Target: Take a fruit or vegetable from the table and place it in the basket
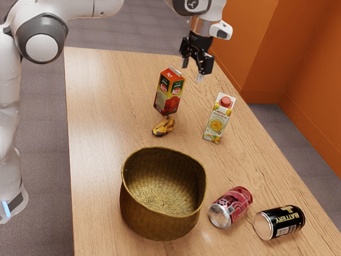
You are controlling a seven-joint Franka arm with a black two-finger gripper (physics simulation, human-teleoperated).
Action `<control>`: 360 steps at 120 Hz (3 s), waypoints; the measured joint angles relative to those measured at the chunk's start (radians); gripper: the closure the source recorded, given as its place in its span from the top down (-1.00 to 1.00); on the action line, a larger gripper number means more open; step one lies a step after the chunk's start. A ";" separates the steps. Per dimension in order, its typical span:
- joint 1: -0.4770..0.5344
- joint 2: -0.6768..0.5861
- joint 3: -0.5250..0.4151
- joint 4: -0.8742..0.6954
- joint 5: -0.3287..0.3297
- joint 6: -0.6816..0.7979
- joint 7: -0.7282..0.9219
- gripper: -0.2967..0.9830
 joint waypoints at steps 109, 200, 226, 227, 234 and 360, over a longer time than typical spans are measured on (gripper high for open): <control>0.002 -0.519 -0.138 -0.495 0.126 -0.004 -0.651 0.54; 0.001 -0.402 -0.129 -0.456 0.109 0.068 -0.955 0.53; 0.001 -0.369 -0.035 -0.452 0.041 0.116 -0.924 0.53; 0.001 -0.364 -0.030 -0.452 0.039 0.118 -0.923 0.53; 0.003 -0.343 -0.009 -0.455 0.028 0.133 -0.914 0.53; 0.003 -0.264 0.028 -0.616 0.030 0.324 -0.842 0.53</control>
